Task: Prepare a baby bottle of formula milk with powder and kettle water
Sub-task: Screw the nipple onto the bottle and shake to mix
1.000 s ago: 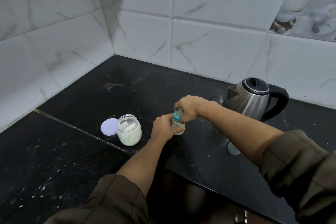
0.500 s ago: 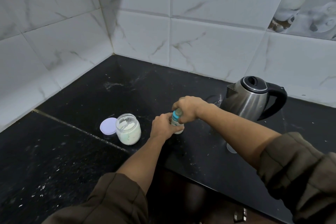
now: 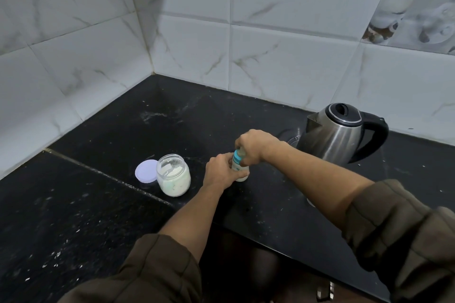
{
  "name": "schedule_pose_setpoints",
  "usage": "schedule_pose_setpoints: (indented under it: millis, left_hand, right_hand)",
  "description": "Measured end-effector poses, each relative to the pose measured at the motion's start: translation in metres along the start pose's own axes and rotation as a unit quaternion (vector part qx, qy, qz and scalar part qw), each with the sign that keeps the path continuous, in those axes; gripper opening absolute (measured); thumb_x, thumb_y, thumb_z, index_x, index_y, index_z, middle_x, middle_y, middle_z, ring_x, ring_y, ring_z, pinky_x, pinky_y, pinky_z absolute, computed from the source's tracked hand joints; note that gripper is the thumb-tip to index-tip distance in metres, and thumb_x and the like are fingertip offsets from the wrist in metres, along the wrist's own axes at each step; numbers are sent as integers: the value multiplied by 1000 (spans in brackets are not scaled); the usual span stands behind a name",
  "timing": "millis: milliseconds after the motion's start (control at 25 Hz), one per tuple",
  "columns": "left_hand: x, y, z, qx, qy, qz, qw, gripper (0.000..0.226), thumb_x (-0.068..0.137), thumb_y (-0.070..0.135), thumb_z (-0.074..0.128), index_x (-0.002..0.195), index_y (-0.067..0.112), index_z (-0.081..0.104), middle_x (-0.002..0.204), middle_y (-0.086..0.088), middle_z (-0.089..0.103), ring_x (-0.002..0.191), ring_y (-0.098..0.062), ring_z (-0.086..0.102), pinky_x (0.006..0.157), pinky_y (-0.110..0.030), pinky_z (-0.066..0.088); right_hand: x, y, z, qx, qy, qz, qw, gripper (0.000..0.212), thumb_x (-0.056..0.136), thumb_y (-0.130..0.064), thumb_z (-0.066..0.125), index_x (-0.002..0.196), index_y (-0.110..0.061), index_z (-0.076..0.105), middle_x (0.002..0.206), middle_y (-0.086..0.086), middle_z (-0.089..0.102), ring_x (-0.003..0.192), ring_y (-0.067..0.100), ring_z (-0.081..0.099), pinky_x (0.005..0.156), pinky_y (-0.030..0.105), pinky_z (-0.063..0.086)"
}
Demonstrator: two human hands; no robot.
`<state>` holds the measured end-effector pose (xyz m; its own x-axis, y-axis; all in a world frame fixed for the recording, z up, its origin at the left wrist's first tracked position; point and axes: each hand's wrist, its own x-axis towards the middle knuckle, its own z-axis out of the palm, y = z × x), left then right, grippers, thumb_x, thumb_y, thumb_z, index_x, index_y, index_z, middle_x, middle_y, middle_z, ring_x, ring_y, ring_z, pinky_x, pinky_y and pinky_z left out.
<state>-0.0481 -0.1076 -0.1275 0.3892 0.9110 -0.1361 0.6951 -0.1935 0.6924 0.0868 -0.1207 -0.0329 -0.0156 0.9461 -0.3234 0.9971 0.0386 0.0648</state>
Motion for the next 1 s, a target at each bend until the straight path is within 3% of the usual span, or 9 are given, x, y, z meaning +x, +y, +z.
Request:
schedule_pose_setpoints:
  millis: [160, 280, 480, 520, 720, 1000]
  left_hand:
    - [0, 0, -1, 4, 4, -1, 1000, 44, 73, 43, 91, 109, 24, 75, 99, 5, 78, 100, -13, 72, 95, -39, 57]
    - [1, 1, -1, -3, 1, -6, 1000, 47, 71, 42, 92, 111, 24, 76, 99, 6, 79, 100, -13, 72, 97, -40, 58]
    - [2, 2, -4, 1, -6, -9, 1000, 45, 73, 43, 92, 110, 25, 76, 99, 6, 79, 100, -13, 73, 97, -40, 58]
    - [1, 2, -4, 3, -5, -7, 1000, 46, 73, 43, 92, 112, 25, 75, 101, 5, 79, 102, -13, 72, 98, -40, 57]
    - [0, 1, -2, -7, 7, -7, 1000, 42, 70, 42, 91, 106, 24, 78, 95, 7, 79, 98, -11, 73, 96, -41, 58]
    - [-1, 0, 6, 8, 34, -4, 999, 44, 73, 41, 90, 111, 21, 77, 94, 4, 79, 100, -17, 73, 95, -38, 56]
  right_hand:
    - [2, -7, 0, 6, 23, 49, 999, 40, 85, -42, 76, 115, -16, 69, 84, 0, 60, 73, 17, 60, 63, 32, 53]
    - [2, -11, 3, 28, 45, 83, 995, 39, 86, -43, 74, 109, -13, 68, 76, -1, 53, 64, 15, 54, 59, 31, 49]
    - [-1, -8, -7, 2, -12, 27, 1000, 57, 86, -45, 77, 136, -22, 62, 113, 4, 66, 92, 23, 61, 74, 36, 55]
    - [-1, -7, -9, -11, -13, 13, 1000, 55, 87, -44, 76, 136, -23, 63, 113, 4, 66, 93, 22, 62, 76, 36, 56]
    - [-2, -12, -7, -14, 24, 25, 999, 35, 86, -39, 73, 111, -15, 67, 80, -1, 52, 75, 20, 59, 65, 34, 51]
    - [-4, -31, 10, 106, 100, 158, 977, 23, 82, -27, 71, 74, -13, 53, 76, 3, 58, 58, 18, 52, 56, 30, 47]
